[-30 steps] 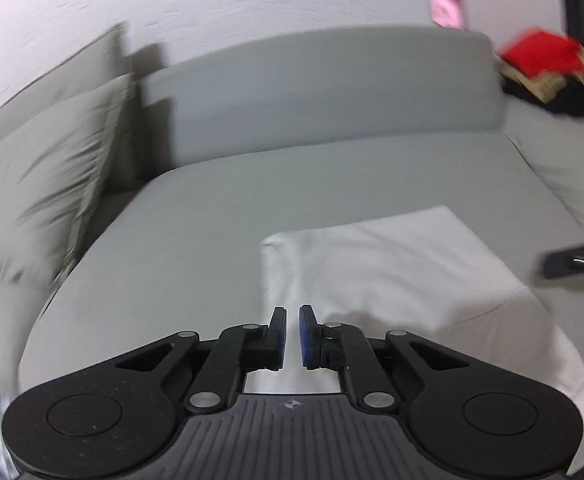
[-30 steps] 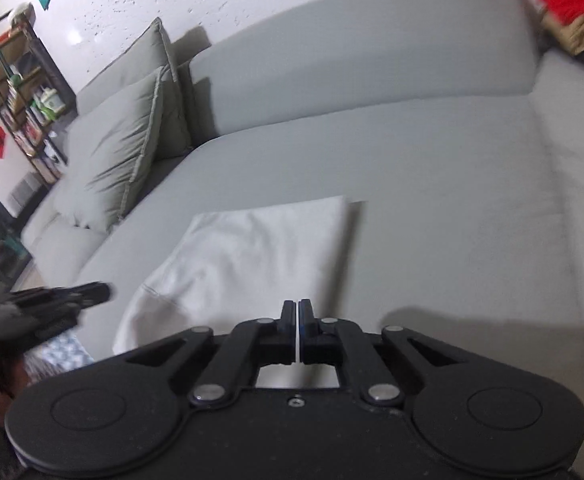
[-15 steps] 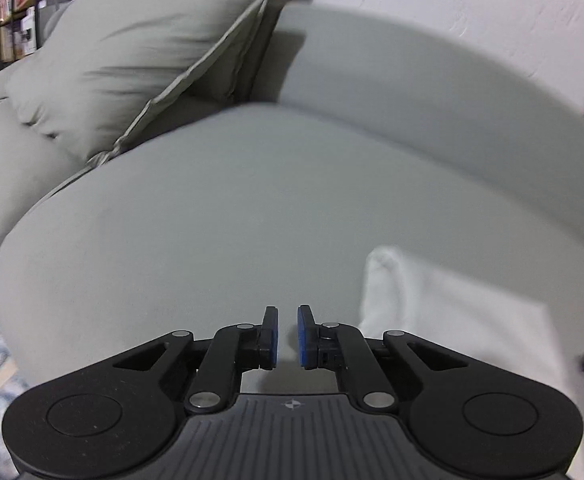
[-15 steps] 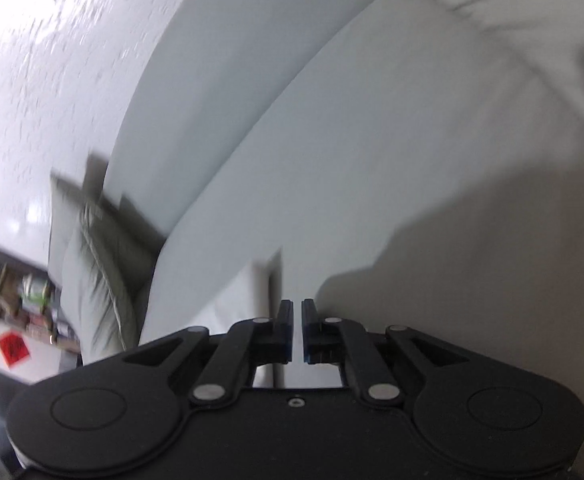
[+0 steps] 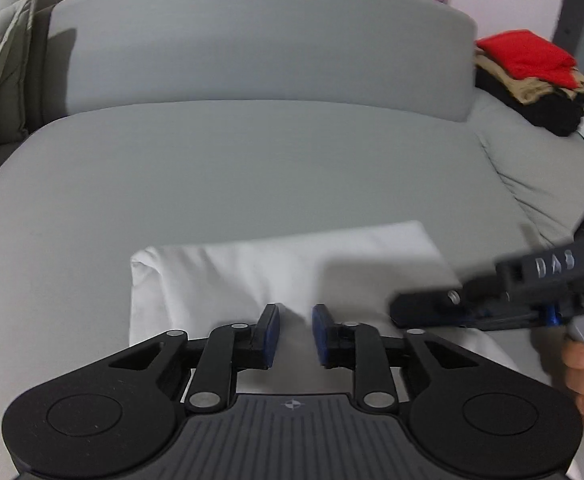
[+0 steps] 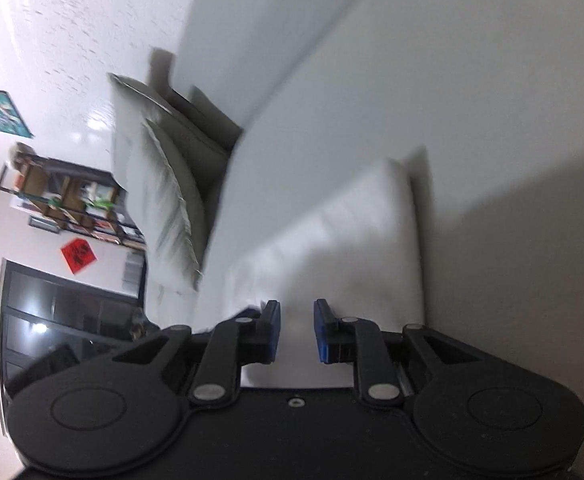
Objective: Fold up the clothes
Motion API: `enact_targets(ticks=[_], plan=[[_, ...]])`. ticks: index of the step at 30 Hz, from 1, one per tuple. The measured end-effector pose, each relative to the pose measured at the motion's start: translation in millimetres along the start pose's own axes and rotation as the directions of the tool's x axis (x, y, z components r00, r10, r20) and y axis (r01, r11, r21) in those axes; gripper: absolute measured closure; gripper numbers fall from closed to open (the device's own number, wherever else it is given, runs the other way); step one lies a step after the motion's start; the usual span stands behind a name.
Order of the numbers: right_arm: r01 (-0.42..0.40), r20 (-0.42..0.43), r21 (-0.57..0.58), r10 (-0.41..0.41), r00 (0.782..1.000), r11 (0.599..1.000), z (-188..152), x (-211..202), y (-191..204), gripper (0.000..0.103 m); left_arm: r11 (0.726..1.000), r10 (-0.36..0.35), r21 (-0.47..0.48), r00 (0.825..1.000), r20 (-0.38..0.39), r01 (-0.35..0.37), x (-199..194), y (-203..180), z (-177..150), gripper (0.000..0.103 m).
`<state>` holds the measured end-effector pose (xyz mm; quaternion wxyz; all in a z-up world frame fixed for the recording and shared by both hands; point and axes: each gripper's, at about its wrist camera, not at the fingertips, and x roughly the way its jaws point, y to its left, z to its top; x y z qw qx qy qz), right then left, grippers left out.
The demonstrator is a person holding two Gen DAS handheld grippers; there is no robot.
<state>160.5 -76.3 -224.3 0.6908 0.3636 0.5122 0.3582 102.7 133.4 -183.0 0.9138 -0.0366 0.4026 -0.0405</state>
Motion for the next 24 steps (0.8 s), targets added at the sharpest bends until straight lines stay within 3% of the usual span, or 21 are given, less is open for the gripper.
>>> enact_targets(ticks=[2, 4, 7, 9, 12, 14, 17, 18, 20, 24], plan=[[0.014, 0.025, -0.012, -0.014, 1.0, 1.0, 2.6, 2.6, -6.3, 0.103, 0.996, 0.069, -0.051, 0.997, 0.04, -0.067, 3.1, 6.9, 5.9, 0.08], [0.06, 0.095, -0.013, -0.059, 0.994, 0.998, 6.0, -0.5, -9.6, 0.103, 0.979, 0.189, -0.086, 0.981, 0.052, -0.184, 10.0, 14.9, 9.0, 0.08], [0.129, 0.198, -0.008, -0.124, 0.972, 0.992, 11.1, -5.2, -14.5, 0.103, 0.948, 0.285, -0.159, 0.958, 0.04, -0.276, 21.4, 28.6, 10.9, 0.083], [0.173, 0.266, -0.001, -0.167, 0.949, 0.985, 14.5, -8.3, -17.7, 0.103, 0.921, 0.358, -0.183, 0.933, 0.045, -0.345, 22.7, 29.5, 12.2, 0.083], [0.239, 0.364, 0.015, -0.228, 0.903, 0.971, 19.5, -12.9, -22.6, 0.103, 0.848, 0.495, -0.224, 0.869, 0.008, -0.481, 23.9, 35.0, 11.2, 0.081], [0.306, 0.42, 0.034, -0.292, 0.859, 0.951, 19.6, -20.8, -23.4, 0.103, 0.82, 0.523, -0.265, 0.852, -0.015, -0.507, 15.5, 43.7, 6.9, 0.081], [0.341, 0.45, 0.106, -0.351, 0.821, 0.934, 16.0, -43.8, -26.0, 0.101, 0.79, 0.563, -0.273, 0.826, -0.034, -0.549, -6.3, 46.7, -0.6, 0.08], [0.344, 0.438, 0.136, -0.368, 0.82, 0.929, 14.9, -50.4, -25.8, 0.101, 0.785, 0.572, -0.267, 0.82, -0.032, -0.559, -17.1, 45.6, -2.6, 0.08], [0.345, 0.409, 0.183, -0.391, 0.825, 0.92, 12.3, -63.1, -21.8, 0.097, 0.805, 0.551, -0.262, 0.835, -0.001, -0.532, -42.8, 38.9, -8.3, 0.071], [0.323, 0.394, 0.126, -0.346, 0.851, 0.938, -5.3, -87.1, 12.8, 0.088, 0.845, 0.504, -0.257, 0.859, 0.091, -0.469, -103.4, 22.1, -36.4, 0.068]])
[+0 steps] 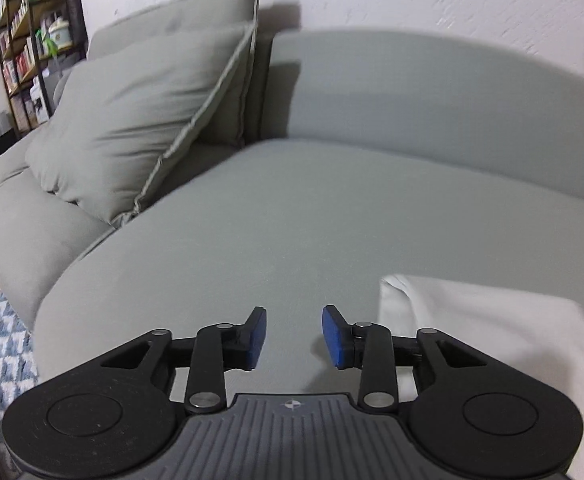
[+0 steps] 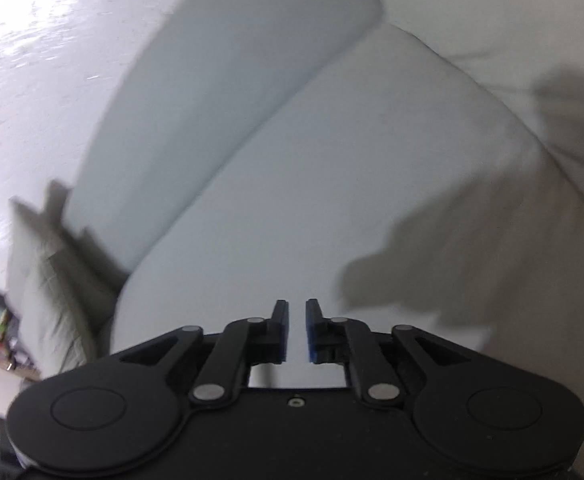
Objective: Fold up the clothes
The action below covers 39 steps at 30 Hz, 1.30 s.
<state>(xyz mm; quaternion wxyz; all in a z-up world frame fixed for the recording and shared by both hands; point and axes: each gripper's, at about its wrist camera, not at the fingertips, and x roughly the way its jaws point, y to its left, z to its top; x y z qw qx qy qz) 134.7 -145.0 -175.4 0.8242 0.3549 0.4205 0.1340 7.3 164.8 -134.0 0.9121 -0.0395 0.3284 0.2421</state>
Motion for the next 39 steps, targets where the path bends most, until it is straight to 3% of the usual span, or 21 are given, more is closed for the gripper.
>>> enact_targets(ticks=[4, 7, 11, 14, 17, 19, 21, 22, 23, 25, 26, 27, 29, 32, 36, 39], plan=[[-0.084, -0.056, -0.181, 0.075, 0.996, 0.98, -31.2, -50.2, 26.4, 0.081, 0.99, -0.143, -0.018, 0.99, -0.003, 0.143, -41.4, 15.7, -28.6, 0.068], [-0.129, -0.114, -0.359, 0.093, 0.989, 0.924, -70.5, -75.8, 39.9, 0.08, 0.976, -0.205, 0.074, 0.979, -0.01, 0.205, -65.2, -3.7, -48.2, 0.069], [-0.139, -0.163, -0.527, 0.06, 0.985, 0.838, -116.8, -84.9, 48.3, 0.08, 0.948, -0.246, 0.201, 0.969, -0.02, 0.245, -72.5, -27.2, -63.0, 0.069], [-0.114, -0.166, -0.635, 0.009, 0.986, 0.764, -132.4, -87.2, 53.6, 0.08, 0.93, -0.22, 0.28, 0.97, -0.099, 0.24, -57.3, -47.5, -74.0, 0.068], [-0.091, -0.162, -0.732, -0.043, 0.986, 0.675, -148.0, -89.6, 58.8, 0.08, 0.92, -0.181, 0.327, 0.975, -0.13, 0.215, -52.5, -52.9, -76.3, 0.067], [-0.077, -0.155, -0.79, -0.076, 0.985, 0.608, -158.3, -91.1, 62.3, 0.08, 0.926, -0.176, 0.299, 0.965, -0.193, 0.229, -57.6, -42.7, -76.4, 0.067], [-0.069, -0.148, -0.834, -0.101, 0.984, 0.548, -166.7, -94.2, 65.0, 0.079, 0.946, -0.204, 0.209, 0.957, -0.208, 0.247, -64.2, -22.3, -73.9, 0.067], [-0.086, -0.156, -0.816, -0.074, 0.985, 0.571, -161.6, -102.9, 62.6, 0.078, 0.953, -0.218, 0.162, 0.952, -0.214, 0.255, -67.5, -11.8, -72.5, 0.067], [-0.106, -0.162, -0.797, -0.042, 0.986, 0.595, -156.6, -111.5, 60.1, 0.073, 0.959, -0.236, 0.121, 0.957, -0.166, 0.258, -73.2, -2.8, -68.1, 0.065], [-0.165, -0.159, -0.748, 0.067, 0.985, 0.643, -148.2, -128.1, 55.4, 0.054, 0.963, -0.265, 0.039, 0.963, -0.055, 0.267, -85.2, 14.8, -58.7, 0.058], [-0.189, -0.152, -0.724, 0.115, 0.982, 0.664, -143.6, -133.8, 53.8, 0.042, 0.969, -0.244, 0.029, 0.97, -0.001, 0.244, -87.6, 18.4, -53.5, 0.054], [-0.187, -0.133, -0.707, 0.131, 0.982, 0.683, -137.3, -128.9, 55.4, 0.039, 0.976, -0.216, 0.028, 0.976, 0.034, 0.215, -88.1, 18.8, -47.8, 0.054], [-0.179, -0.118, -0.65, 0.135, 0.984, 0.739, -125.3, -114.9, 55.9, 0.038, 0.978, -0.207, 0.027, 0.977, 0.046, 0.206, -82.5, 19.2, -37.3, 0.041], [-0.164, -0.129, -0.513, 0.113, 0.985, 0.842, -111.0, -92.8, 45.9, 0.038, 0.971, -0.24, -0.018, 0.97, -0.026, 0.24, -61.3, 21.2, -23.7, 0.033], [-0.155, -0.112, -0.399, 0.12, 0.986, 0.904, -100.0, -82.0, 36.2, 0.035, 0.97, -0.235, -0.082, 0.965, -0.115, 0.227, -30.7, 20.3, -14.6, 0.031], [-0.153, -0.104, -0.362, 0.124, 0.987, 0.92, -99.7, -66.6, 34.0, 0.033, 0.969, -0.243, -0.079, 0.958, -0.153, 0.233, -25.5, 21.3, -8.7, 0.027]])
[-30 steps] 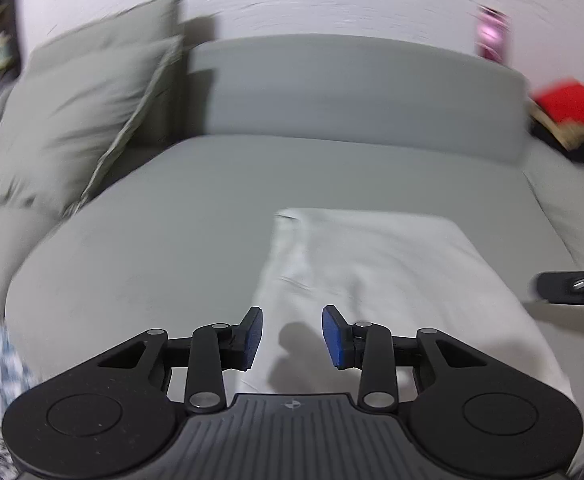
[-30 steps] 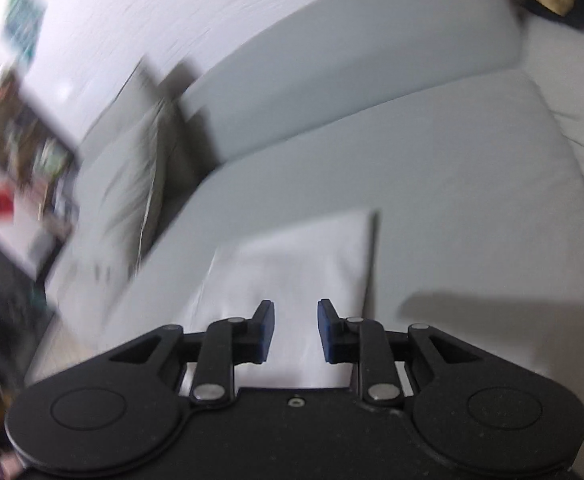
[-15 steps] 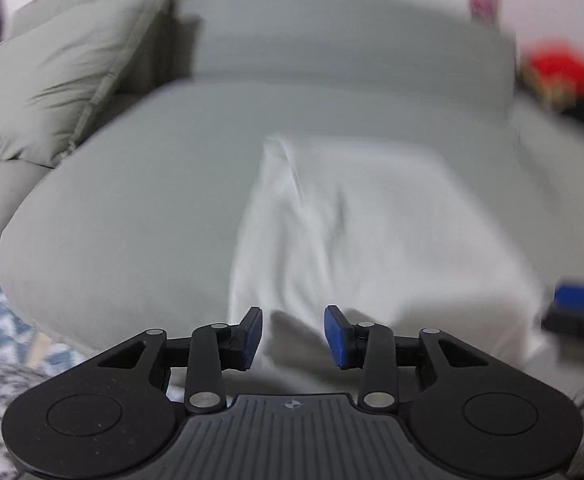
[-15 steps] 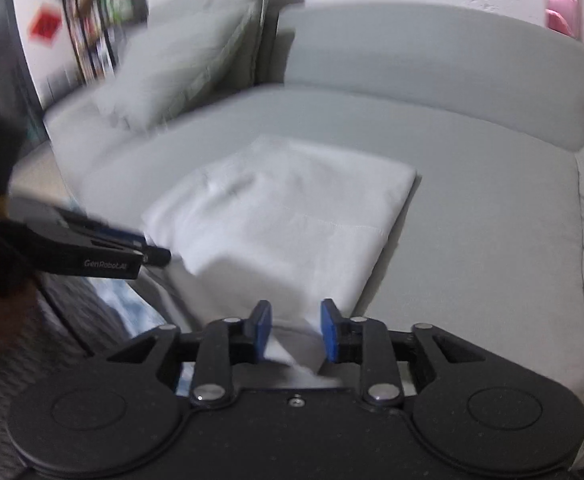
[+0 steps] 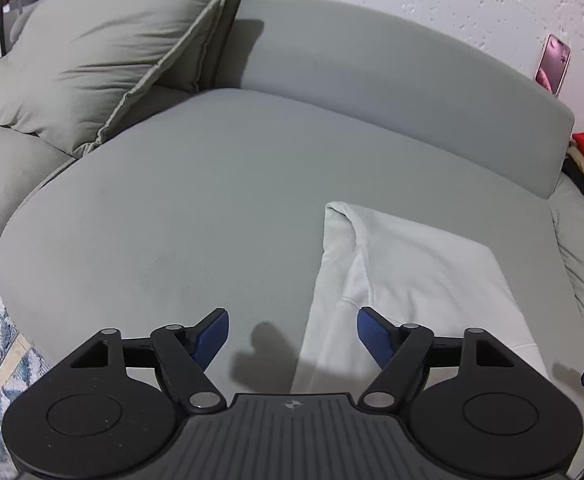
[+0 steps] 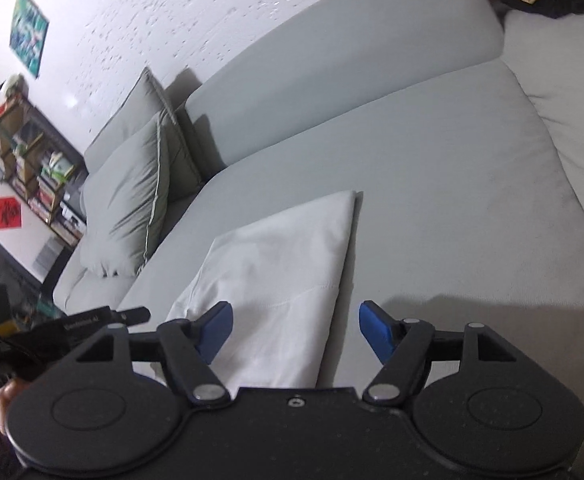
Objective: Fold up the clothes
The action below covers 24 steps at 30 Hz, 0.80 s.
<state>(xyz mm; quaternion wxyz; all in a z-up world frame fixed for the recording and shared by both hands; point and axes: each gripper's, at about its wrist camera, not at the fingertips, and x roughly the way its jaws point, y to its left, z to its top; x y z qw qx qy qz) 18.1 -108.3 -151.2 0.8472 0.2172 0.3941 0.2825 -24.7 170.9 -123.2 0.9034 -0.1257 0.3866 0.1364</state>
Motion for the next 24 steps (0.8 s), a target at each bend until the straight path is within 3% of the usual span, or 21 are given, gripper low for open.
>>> enact_targets(ticks=[4, 6, 10, 11, 14, 17, 19, 21, 22, 24], plan=[[0.0, -0.006, 0.061, 0.0, 1.0, 0.998, 2.7, 4.9, -11.4, 0.03, 1.0, -0.027, 0.015, 0.999, -0.037, 0.027, 6.1, 5.1, 8.6, 0.015], [-0.001, -0.02, 0.084, 0.002, 1.0, 0.997, 4.9, 8.2, -15.3, 0.027, 0.999, -0.041, 0.007, 0.997, -0.059, 0.042, 9.9, 8.8, 8.9, 0.015], [-0.004, -0.061, 0.117, 0.011, 0.998, 0.993, 10.2, 17.5, -20.0, 0.026, 0.977, -0.196, -0.107, 0.975, -0.104, 0.185, 17.7, 17.9, 3.6, 0.018], [-0.004, -0.071, 0.125, 0.013, 0.997, 0.992, 11.6, 19.8, -21.2, 0.026, 0.972, -0.208, -0.137, 0.971, -0.118, 0.192, 21.5, 21.8, 3.7, 0.02], [-0.005, -0.101, 0.151, 0.02, 0.995, 0.989, 15.6, 26.8, -24.8, 0.034, 0.953, -0.242, -0.221, 0.958, -0.156, 0.205, 30.3, 32.8, 3.6, 0.032], [-0.005, -0.131, 0.176, 0.029, 0.991, 0.984, 19.7, 33.9, -28.4, 0.047, 0.931, -0.288, -0.28, 0.941, -0.177, 0.232, 32.5, 40.7, 3.7, 0.032], [-0.005, -0.151, 0.192, 0.035, 0.988, 0.981, 22.4, 38.5, -30.8, 0.049, 0.924, -0.312, -0.288, 0.93, -0.192, 0.251, 34.4, 42.5, 5.6, 0.032], [-0.004, -0.171, 0.209, 0.041, 0.984, 0.978, 25.1, 43.2, -33.2, 0.052, 0.913, -0.361, -0.28, 0.909, -0.209, 0.298, 36.3, 40.3, 8.8, 0.033], [-0.004, -0.181, 0.217, 0.044, 0.983, 0.976, 26.4, 45.5, -34.4, 0.054, 0.898, -0.404, -0.282, 0.887, -0.223, 0.338, 39.1, 38.1, 10.2, 0.035], [-0.003, -0.2, 0.233, 0.051, 0.978, 0.972, 29.1, 50.2, -36.8, 0.06, 0.903, -0.408, -0.252, 0.877, -0.252, 0.348, 46.6, 29.8, 13.0, 0.036]])
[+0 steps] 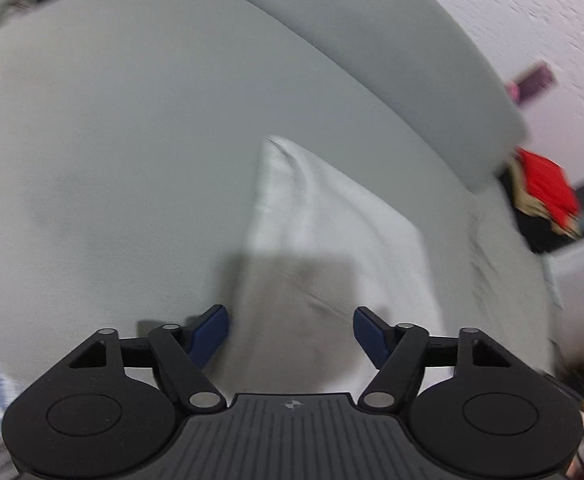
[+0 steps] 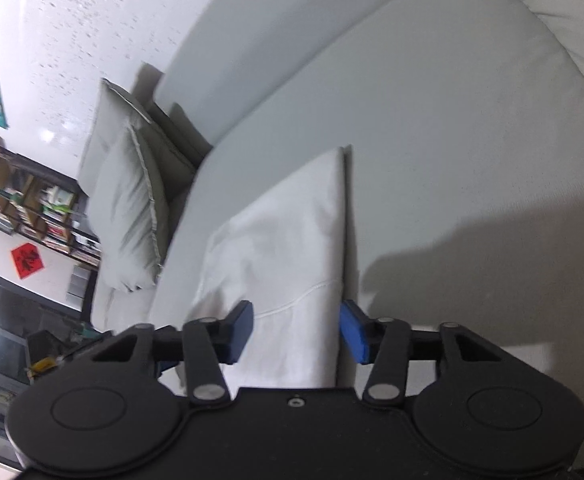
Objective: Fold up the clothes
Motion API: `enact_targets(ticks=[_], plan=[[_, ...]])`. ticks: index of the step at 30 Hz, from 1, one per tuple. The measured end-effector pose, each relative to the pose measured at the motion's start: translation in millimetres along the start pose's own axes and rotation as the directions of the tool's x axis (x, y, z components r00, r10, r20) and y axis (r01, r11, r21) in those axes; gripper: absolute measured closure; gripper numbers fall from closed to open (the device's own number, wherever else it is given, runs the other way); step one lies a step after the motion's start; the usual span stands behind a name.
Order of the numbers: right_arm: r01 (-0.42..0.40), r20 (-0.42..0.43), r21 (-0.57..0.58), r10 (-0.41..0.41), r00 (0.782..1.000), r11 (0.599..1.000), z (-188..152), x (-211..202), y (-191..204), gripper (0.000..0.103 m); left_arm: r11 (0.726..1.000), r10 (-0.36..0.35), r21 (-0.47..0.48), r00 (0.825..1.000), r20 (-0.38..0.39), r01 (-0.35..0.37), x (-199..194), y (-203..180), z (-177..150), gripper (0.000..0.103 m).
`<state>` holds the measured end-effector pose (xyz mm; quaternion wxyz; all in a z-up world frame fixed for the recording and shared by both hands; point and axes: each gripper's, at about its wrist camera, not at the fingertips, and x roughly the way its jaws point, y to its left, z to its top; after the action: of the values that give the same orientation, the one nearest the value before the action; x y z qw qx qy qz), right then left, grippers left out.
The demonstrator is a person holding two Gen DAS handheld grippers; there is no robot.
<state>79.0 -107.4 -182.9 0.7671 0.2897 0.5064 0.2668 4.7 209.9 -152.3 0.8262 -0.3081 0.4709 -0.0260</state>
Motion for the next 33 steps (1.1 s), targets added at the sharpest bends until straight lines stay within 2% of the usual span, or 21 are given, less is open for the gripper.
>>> enact_targets(ticks=[2, 3, 7, 9, 11, 15, 20, 22, 23, 24, 25, 26, 28, 31, 33], plan=[[-0.003, -0.02, 0.018, 0.003, 1.0, 1.0, 4.2, 4.2, -2.1, 0.064, 0.999, 0.018, 0.036, 1.0, -0.025, -0.017, 10.1, -5.7, 5.2, 0.036], [-0.01, -0.026, 0.033, 0.011, 1.0, 0.999, 6.8, 7.7, -4.9, 0.071, 0.998, 0.035, 0.056, 0.999, -0.035, -0.033, 15.4, -8.5, 8.6, 0.036], [-0.037, -0.05, 0.093, 0.042, 0.998, 0.995, 17.2, 21.5, -15.9, 0.075, 0.992, 0.072, 0.107, 0.996, -0.053, -0.066, 28.4, -18.4, 21.5, 0.035], [-0.05, -0.062, 0.123, 0.058, 0.996, 0.991, 22.4, 28.4, -21.5, 0.074, 0.992, 0.066, 0.108, 0.996, -0.062, -0.059, 37.3, -20.5, 26.4, 0.033], [-0.065, -0.066, 0.142, 0.075, 0.995, 0.988, 28.1, 37.6, -25.1, 0.075, 0.991, 0.047, 0.13, 0.996, -0.072, -0.037, 45.5, -26.1, 28.3, 0.026], [-0.105, -0.059, 0.16, 0.115, 0.992, 0.982, 40.9, 58.0, -28.8, 0.075, 0.989, -0.016, 0.146, 0.997, -0.079, 0.027, 63.2, -33.2, 33.4, 0.027], [-0.163, -0.05, 0.173, 0.174, 0.983, 0.971, 55.1, 82.3, -31.6, 0.075, 0.986, -0.135, 0.089, 0.989, -0.066, 0.14, 82.5, -26.8, 41.0, 0.044], [-0.195, -0.052, 0.161, 0.206, 0.977, 0.967, 57.6, 91.2, -30.8, 0.075, 0.983, -0.161, 0.083, 0.985, -0.063, 0.166, 87.4, -27.5, 42.5, 0.045], [-0.206, -0.046, 0.151, 0.215, 0.975, 0.967, 58.0, 94.7, -30.2, 0.076, 0.982, -0.161, 0.088, 0.985, -0.064, 0.166, 88.7, -29.5, 43.0, 0.05], [-0.211, -0.039, 0.14, 0.218, 0.975, 0.967, 58.1, 97.8, -29.5, 0.084, 0.982, -0.16, 0.093, 0.985, -0.065, 0.165, 89.8, -31.6, 43.4, 0.057], [-0.188, -0.025, 0.128, 0.193, 0.981, 0.974, 57.5, 99.4, -28.2, 0.092, 0.984, -0.144, 0.101, 0.988, -0.052, 0.148, 87.2, -34.9, 42.3, 0.075], [-0.168, -0.01, 0.112, 0.17, 0.985, 0.979, 56.6, 100.6, -26.6, 0.1, 0.986, -0.126, 0.108, 0.991, -0.037, 0.129, 84.2, -38.3, 41.0, 0.084], [-0.134, 0.039, 0.029, 0.132, 0.99, 0.991, 50.8, 91.9, -13.3, 0.098, 0.986, -0.095, 0.14, 0.995, 0.006, 0.094, 74.7, -48.2, 35.9, 0.094], [-0.081, 0.131, -0.114, 0.096, 0.987, 0.99, 40.4, 62.7, 14.0, 0.098, 0.961, -0.067, 0.275, 0.991, 0.116, 0.033, 44.4, -76.9, 16.1, 0.096], [-0.066, 0.197, -0.197, 0.105, 0.975, 0.978, 32.2, 32.6, 32.1, 0.098, 0.939, -0.092, 0.343, 0.972, 0.217, 0.012, 14.8, -96.9, -3.1, 0.096]])
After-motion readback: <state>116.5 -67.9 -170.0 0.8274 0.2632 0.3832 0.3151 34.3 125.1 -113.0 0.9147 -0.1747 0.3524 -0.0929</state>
